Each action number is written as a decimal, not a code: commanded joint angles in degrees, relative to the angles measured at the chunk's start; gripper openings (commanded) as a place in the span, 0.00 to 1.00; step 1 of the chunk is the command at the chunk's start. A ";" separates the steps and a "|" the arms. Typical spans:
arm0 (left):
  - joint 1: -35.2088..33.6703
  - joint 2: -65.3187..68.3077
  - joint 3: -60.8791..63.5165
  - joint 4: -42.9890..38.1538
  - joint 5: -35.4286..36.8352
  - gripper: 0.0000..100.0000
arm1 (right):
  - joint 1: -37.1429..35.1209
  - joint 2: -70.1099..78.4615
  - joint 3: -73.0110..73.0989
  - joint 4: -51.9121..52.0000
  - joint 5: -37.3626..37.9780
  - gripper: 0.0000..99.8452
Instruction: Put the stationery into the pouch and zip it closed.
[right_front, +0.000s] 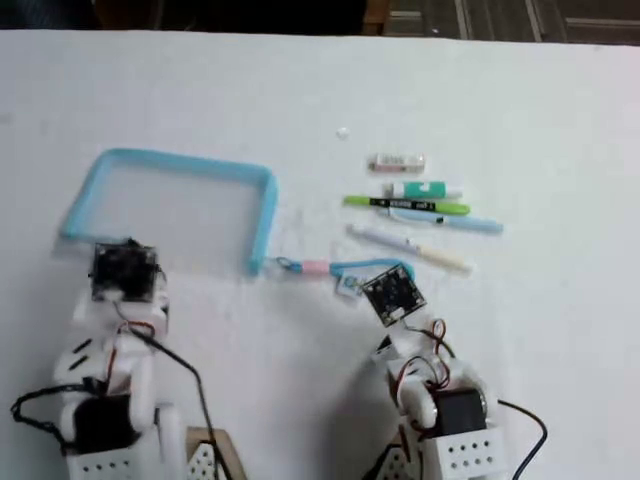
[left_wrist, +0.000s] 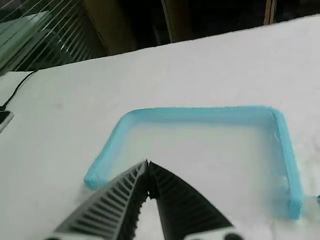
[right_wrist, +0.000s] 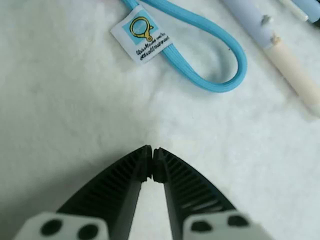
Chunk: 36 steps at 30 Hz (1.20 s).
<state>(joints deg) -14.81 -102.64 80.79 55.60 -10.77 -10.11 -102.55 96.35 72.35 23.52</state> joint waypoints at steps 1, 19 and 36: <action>-0.04 0.92 -7.03 5.01 6.68 0.10 | -0.31 -0.40 0.53 0.31 0.00 0.02; 13.76 59.74 -39.47 21.89 15.38 0.13 | -3.21 -0.40 -5.27 -8.40 8.62 0.02; 7.52 56.22 -21.98 -1.58 2.73 0.13 | -16.48 61.67 -41.32 -21.76 20.66 0.16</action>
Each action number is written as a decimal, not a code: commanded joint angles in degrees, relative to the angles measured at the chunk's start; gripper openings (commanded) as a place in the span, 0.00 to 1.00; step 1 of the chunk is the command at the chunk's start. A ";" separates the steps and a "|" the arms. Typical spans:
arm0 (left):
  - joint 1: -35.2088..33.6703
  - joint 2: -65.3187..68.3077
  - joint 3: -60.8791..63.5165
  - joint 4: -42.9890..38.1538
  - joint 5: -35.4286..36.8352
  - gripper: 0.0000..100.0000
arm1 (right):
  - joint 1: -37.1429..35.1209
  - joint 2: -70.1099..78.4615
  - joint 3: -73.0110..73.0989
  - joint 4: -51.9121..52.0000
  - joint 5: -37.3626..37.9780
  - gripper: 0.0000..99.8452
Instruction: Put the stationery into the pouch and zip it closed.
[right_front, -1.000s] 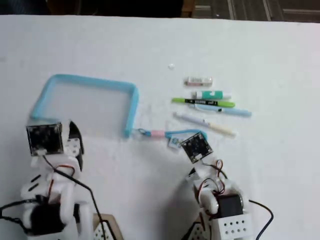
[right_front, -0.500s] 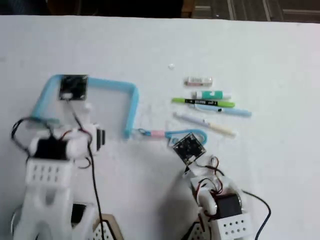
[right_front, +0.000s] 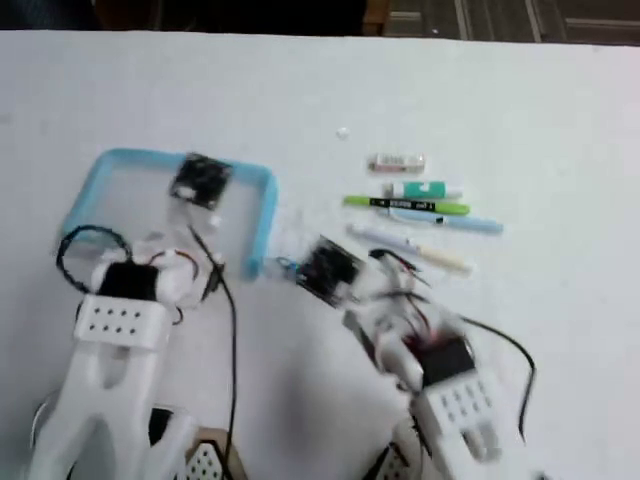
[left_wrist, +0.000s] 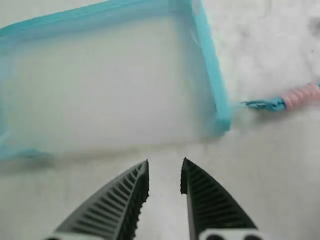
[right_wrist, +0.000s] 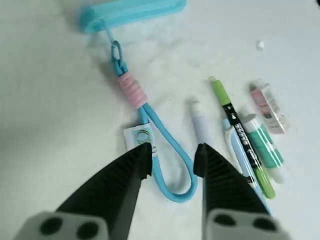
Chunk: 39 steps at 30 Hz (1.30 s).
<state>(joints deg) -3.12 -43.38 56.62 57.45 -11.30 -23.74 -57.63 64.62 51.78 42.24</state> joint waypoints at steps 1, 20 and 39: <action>-5.85 -3.65 2.81 -3.87 4.13 0.13 | -3.82 22.37 -13.01 -1.01 3.34 0.17; -13.41 -3.91 3.52 -2.99 4.75 0.14 | -6.46 76.53 -54.42 9.98 12.31 0.18; -9.36 -3.91 3.52 -1.23 4.84 0.22 | -5.05 81.10 -62.33 10.51 11.16 0.02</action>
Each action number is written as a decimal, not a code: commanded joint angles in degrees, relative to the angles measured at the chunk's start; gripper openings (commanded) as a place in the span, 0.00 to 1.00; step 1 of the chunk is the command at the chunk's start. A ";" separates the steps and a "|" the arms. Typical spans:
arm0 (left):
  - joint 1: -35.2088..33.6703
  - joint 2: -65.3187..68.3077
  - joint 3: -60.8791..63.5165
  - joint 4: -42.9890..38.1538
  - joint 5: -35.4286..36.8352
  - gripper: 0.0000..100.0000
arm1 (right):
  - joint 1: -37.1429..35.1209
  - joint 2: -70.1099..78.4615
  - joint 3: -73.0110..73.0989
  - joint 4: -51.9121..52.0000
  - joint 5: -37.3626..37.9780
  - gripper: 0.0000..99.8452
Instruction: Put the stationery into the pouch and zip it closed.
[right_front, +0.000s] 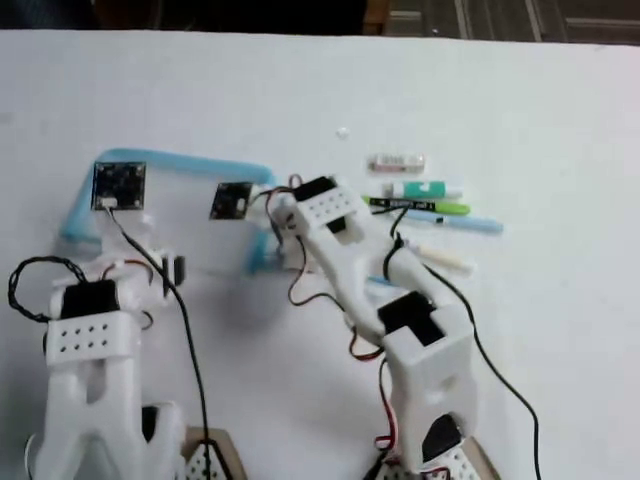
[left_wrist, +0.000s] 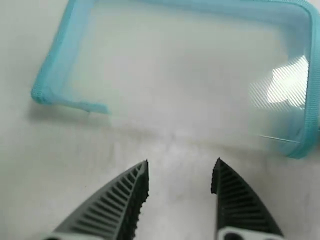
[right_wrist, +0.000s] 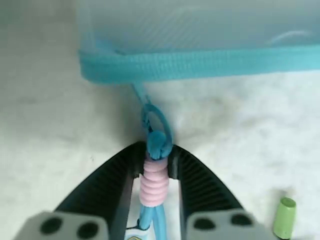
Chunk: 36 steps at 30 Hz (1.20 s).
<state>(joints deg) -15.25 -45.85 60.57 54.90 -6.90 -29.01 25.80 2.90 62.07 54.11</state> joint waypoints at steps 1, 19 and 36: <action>4.62 -1.45 -0.44 1.67 0.44 0.22 | 0.40 -3.21 -0.62 0.13 -2.11 0.02; 2.77 -1.63 -9.93 8.26 7.12 0.31 | -4.88 -30.64 -0.35 -0.31 -19.34 0.02; 8.22 -6.64 -26.55 25.41 11.25 0.38 | -9.63 -33.89 -5.54 -0.31 -22.15 0.02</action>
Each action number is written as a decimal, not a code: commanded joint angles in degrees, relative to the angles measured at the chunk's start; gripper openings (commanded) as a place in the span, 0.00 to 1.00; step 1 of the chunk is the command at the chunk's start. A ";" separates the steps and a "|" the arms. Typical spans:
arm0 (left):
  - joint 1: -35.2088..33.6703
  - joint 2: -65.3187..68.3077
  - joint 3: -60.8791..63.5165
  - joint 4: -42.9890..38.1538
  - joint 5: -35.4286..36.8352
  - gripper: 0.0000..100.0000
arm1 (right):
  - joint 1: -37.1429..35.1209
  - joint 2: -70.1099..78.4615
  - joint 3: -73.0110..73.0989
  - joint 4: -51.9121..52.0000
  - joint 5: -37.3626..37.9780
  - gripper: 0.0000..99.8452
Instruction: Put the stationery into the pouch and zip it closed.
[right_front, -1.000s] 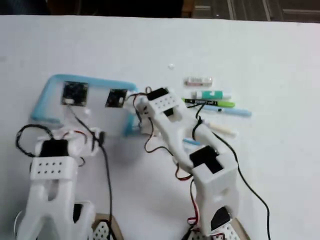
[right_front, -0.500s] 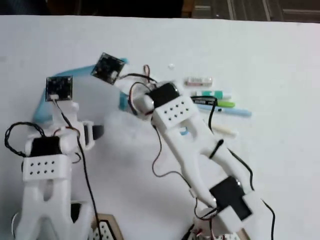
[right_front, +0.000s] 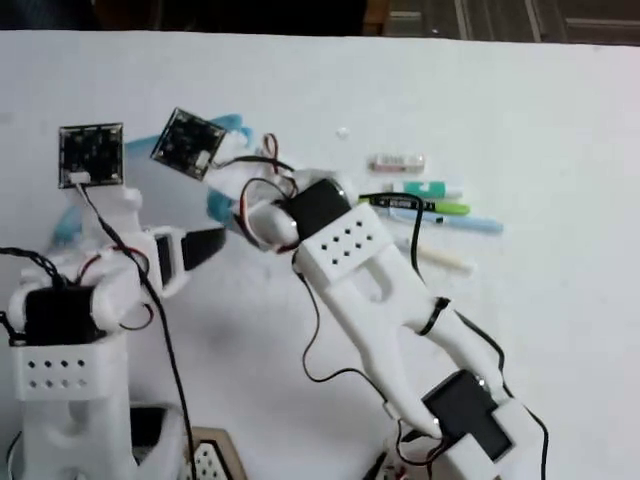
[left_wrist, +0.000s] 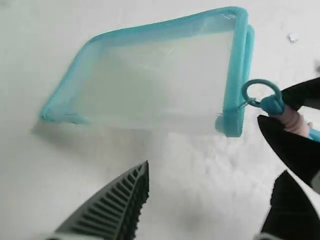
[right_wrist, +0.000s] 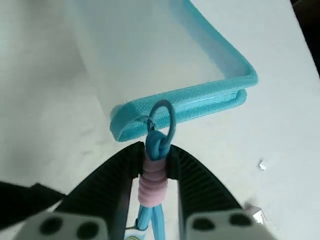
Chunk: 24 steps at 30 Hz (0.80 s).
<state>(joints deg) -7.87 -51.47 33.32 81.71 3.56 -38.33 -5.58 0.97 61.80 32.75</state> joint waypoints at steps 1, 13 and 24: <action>0.84 -1.01 1.67 -2.55 0.79 0.38 | -0.40 -2.51 -4.04 -0.04 -0.79 0.02; -2.51 -0.92 5.98 -12.22 7.47 0.34 | -0.13 -2.77 -4.66 0.40 -2.46 0.02; -2.24 -1.10 11.96 -20.31 7.74 0.34 | -0.13 -2.51 -4.66 0.40 -2.37 0.02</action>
<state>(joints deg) -10.07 -51.56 45.63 62.11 10.77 -38.51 -5.58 -0.88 61.80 30.73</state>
